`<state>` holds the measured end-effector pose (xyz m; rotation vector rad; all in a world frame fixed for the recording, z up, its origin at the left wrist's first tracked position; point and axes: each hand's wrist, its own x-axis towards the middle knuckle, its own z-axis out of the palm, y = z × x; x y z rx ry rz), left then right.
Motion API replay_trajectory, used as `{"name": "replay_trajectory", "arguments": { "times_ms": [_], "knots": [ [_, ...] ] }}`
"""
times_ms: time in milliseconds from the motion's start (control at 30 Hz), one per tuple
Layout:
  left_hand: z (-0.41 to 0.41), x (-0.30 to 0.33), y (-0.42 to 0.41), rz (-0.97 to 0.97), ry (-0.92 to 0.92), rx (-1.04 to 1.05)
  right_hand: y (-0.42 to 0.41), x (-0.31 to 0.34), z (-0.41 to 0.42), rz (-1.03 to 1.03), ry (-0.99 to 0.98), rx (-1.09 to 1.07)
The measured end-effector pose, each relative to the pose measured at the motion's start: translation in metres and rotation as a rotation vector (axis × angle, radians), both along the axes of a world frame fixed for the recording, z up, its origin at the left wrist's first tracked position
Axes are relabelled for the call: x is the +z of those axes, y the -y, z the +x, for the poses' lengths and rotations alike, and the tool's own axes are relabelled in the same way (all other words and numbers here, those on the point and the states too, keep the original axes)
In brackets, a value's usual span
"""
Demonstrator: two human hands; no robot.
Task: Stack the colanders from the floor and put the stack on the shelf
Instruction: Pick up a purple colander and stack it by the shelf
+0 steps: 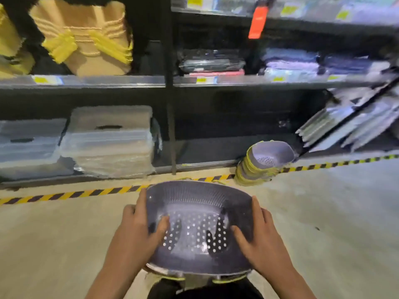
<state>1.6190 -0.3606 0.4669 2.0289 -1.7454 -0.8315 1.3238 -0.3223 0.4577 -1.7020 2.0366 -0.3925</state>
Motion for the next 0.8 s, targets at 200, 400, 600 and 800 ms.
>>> {"name": "replay_trajectory", "arguments": {
  "times_ms": [200,400,600,800],
  "knots": [
    [-0.136,0.01,0.026,0.045,0.052,-0.216,-0.053,0.013,-0.105,-0.031,0.023,-0.281],
    [-0.283,0.006,0.031,0.019,0.072,-0.432,-0.1,0.013,-0.217,-0.057,-0.029,-0.477],
    [-0.374,-0.006,0.042,0.038,0.081,-0.496,-0.102,0.012,-0.304,-0.036,-0.052,-0.535],
    [-0.431,-0.019,0.083,-0.094,0.088,-0.529,-0.051,0.002,-0.367,0.011,-0.025,-0.496]
  ]
}}
